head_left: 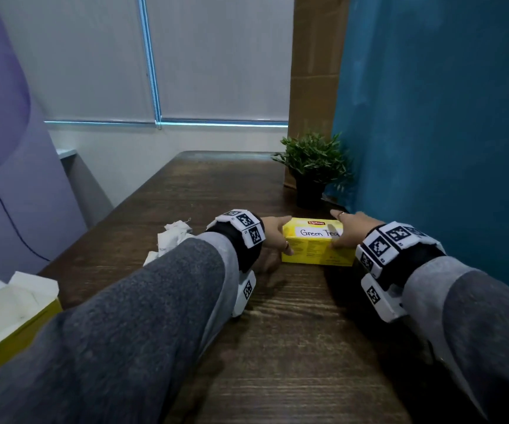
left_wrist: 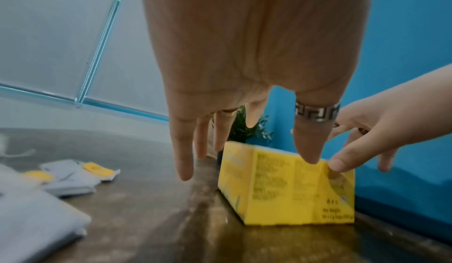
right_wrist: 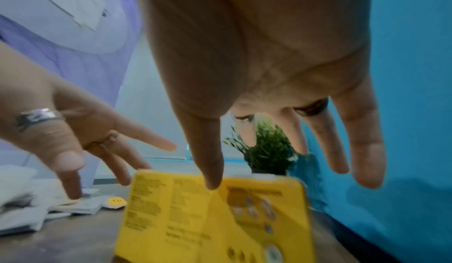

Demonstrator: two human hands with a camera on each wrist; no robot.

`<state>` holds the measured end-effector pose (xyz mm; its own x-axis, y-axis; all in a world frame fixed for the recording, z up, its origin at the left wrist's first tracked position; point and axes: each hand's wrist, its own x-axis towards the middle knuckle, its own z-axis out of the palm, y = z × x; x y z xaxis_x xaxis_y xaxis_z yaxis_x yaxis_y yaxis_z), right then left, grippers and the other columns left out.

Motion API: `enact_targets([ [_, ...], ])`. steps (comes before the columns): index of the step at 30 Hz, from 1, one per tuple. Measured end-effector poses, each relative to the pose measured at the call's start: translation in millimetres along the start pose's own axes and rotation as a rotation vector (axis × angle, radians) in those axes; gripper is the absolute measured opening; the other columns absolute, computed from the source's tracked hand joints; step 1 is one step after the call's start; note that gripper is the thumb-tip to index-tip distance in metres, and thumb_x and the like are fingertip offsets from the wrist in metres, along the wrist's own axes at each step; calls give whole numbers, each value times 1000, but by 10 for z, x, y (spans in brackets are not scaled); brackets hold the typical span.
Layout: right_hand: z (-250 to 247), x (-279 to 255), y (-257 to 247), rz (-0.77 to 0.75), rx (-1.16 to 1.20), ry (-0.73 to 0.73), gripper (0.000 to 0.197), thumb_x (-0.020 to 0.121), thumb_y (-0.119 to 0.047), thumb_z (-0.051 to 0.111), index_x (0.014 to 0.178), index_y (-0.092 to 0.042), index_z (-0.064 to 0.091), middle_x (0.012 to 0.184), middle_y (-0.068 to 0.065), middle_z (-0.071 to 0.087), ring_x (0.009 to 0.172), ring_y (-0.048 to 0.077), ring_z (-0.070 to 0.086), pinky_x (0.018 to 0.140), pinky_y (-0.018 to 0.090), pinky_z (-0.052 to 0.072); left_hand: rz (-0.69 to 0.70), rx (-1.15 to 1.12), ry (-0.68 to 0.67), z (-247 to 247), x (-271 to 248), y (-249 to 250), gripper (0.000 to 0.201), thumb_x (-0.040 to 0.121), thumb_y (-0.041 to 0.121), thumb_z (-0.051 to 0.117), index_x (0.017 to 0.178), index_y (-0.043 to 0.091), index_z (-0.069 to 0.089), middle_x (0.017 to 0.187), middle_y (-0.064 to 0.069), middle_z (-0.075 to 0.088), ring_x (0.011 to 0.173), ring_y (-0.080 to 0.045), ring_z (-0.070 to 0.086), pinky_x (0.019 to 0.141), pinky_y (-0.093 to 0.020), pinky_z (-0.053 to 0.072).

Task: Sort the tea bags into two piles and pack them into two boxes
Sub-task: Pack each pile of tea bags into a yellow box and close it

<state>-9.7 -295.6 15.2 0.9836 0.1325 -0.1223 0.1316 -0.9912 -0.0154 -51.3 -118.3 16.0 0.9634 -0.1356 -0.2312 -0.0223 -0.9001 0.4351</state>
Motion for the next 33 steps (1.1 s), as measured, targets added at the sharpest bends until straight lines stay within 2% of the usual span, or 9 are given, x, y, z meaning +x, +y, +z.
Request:
enact_targets([
  [3, -203, -142, -203, -29, 77, 170, 80, 85, -47, 59, 149, -37, 12, 146, 11, 35, 129, 34, 43, 100, 46, 40, 13, 53, 99, -285, -219, -6, 68, 89, 22, 61, 147, 17, 26, 149, -5, 37, 133, -21, 39, 85, -21, 37],
  [9, -592, -601, -916, -308, 291, 325, 59, 89, -37, 57, 142, -23, 36, 136, 7, 52, 121, 26, 52, 99, 40, 45, -21, 94, 282, -1004, -1005, -217, 51, 87, 28, 63, 135, 27, 46, 140, -4, 47, 124, -23, 48, 90, -31, 48],
  [14, -603, -1013, -1618, -523, 352, 279, 45, 89, -35, 59, 130, -22, 50, 118, 7, 62, 99, 24, 64, 92, 35, 49, -68, 136, 345, -1344, -1843, -618, 47, 87, 28, 62, 132, 29, 49, 133, 1, 54, 116, -20, 55, 89, -35, 52],
  [21, -299, -1261, -2540, -730, 364, 93, 43, 89, -42, 57, 127, -21, 54, 129, 3, 59, 115, 20, 56, 91, 27, 42, -302, 224, 347, -1433, -2675, -1515, 48, 84, 28, 66, 130, 27, 51, 130, -2, 56, 114, -19, 56, 101, -28, 38],
  [24, -124, -1301, -2893, -756, 369, -26, 50, 89, -47, 55, 131, -19, 50, 127, 3, 56, 98, 17, 55, 69, 22, 46, -470, 292, 304, -1374, -2849, -1903, 56, 85, 33, 65, 136, 26, 44, 132, -5, 54, 114, -20, 53, 80, -24, 48],
  [26, -3, -1330, -3097, -752, 366, -119, 56, 91, -48, 52, 135, -14, 46, 118, 4, 55, 93, 13, 48, 58, 16, 36, -596, 341, 233, -1299, -2905, -2126, 60, 87, 35, 61, 141, 29, 34, 140, -5, 46, 121, -20, 48, 52, -13, 35],
  [28, 123, -1342, -3277, -741, 377, -208, 57, 92, -47, 50, 133, -8, 47, 108, 5, 57, 91, 15, 51, 56, 16, 36, -673, 329, 171, -1220, -2906, -2323, 65, 88, 35, 60, 145, 31, 28, 147, -5, 37, 129, -23, 43, 42, -12, 30],
  [31, 288, -1334, -3481, -713, 340, -237, 56, 90, -44, 55, 129, -3, 50, 110, 9, 62, 99, 27, 62, 50, 20, 46, -723, 188, 116, -1135, -2905, -2538, 75, 84, 26, 67, 146, 31, 23, 149, -8, 31, 125, -30, 47, 41, -17, 41],
  [33, 371, -1309, -3541, -692, 307, -186, 51, 91, -31, 59, 131, -2, 48, 128, 14, 57, 114, 30, 58, 70, 28, 53, -737, 138, 95, -1106, -2891, -2664, 85, 80, 25, 72, 146, 33, 20, 146, -9, 36, 112, -30, 58, 48, -19, 46],
])
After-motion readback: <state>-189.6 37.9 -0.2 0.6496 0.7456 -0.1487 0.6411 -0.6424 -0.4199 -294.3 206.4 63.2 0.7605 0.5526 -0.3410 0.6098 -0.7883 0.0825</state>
